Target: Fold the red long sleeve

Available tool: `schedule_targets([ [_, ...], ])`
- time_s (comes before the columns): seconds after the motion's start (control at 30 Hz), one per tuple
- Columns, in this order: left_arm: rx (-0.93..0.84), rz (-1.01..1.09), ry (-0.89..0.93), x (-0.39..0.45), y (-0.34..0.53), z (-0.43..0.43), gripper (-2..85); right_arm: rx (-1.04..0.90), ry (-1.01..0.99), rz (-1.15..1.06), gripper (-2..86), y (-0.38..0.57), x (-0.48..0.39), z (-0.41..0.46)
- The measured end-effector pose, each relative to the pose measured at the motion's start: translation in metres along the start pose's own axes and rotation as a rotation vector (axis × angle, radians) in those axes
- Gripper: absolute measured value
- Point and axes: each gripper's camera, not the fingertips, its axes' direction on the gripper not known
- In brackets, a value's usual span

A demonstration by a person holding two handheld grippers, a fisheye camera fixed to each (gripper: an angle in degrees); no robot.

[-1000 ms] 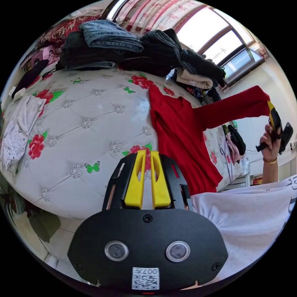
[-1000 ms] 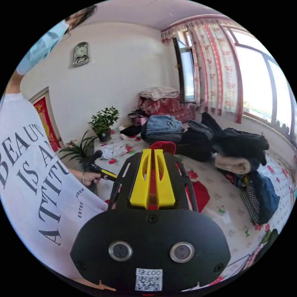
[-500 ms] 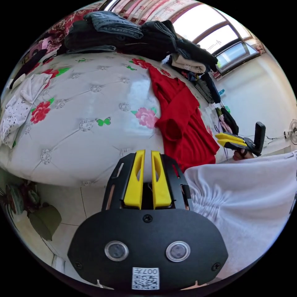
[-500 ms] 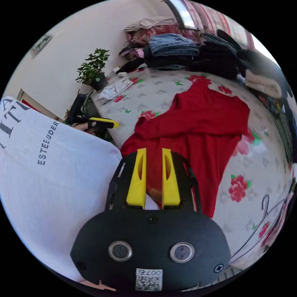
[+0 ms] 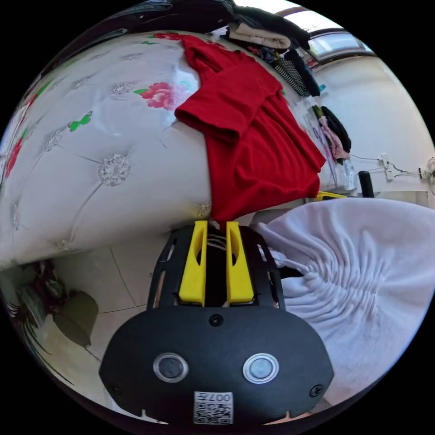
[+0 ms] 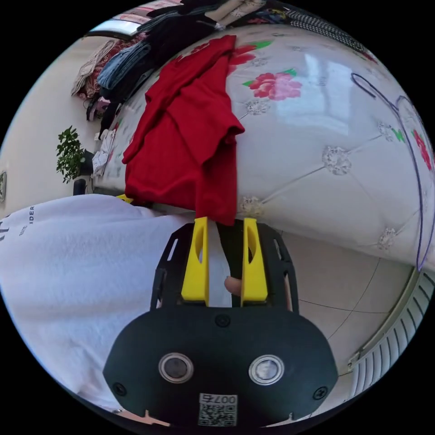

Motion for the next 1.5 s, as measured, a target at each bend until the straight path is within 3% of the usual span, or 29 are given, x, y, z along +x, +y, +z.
schedule_targets([
  [0.1, -0.057, 0.03, -0.012, -0.002, -0.007, -0.002, 0.3, -0.082, -0.057, -0.054, 3.5, -0.016, 0.003, 0.01],
  [0.23, -0.058, 0.058, 0.151, -0.009, -0.017, -0.015, -0.7, -0.026, -0.171, -0.139, 1.0, -0.025, 0.01, -0.016],
  [0.43, 0.247, 0.026, 0.451, -0.04, -0.037, -0.087, -0.9, 0.216, -0.444, -0.186, 0.3, -0.039, 0.036, -0.097],
  [0.6, 0.493, -0.157, 0.57, -0.084, -0.081, -0.117, 0.0, 0.418, -0.412, -0.15, 1.4, -0.086, 0.048, -0.142],
  [0.73, 0.505, -0.296, 0.412, -0.095, -0.122, -0.112, 4.6, 0.407, -0.2, -0.09, 2.9, -0.122, 0.048, -0.139],
  [0.9, 0.444, -0.234, 0.194, -0.077, -0.113, -0.11, 6.1, 0.319, 0.011, -0.148, 4.9, -0.105, 0.042, -0.113],
  [1.2, 0.249, -0.136, 0.058, -0.033, -0.126, -0.05, 7.6, 0.222, 0.06, -0.194, 3.2, -0.118, 0.039, -0.074],
  [1.33, 0.159, -0.054, -0.017, -0.018, -0.161, -0.045, 3.3, 0.205, 0.131, -0.286, 0.5, -0.117, 0.032, -0.075],
  [1.5, 0.16, -0.002, 0.048, -0.022, -0.155, -0.064, 1.1, 0.225, 0.033, -0.293, -0.1, -0.072, 0.058, -0.101],
])
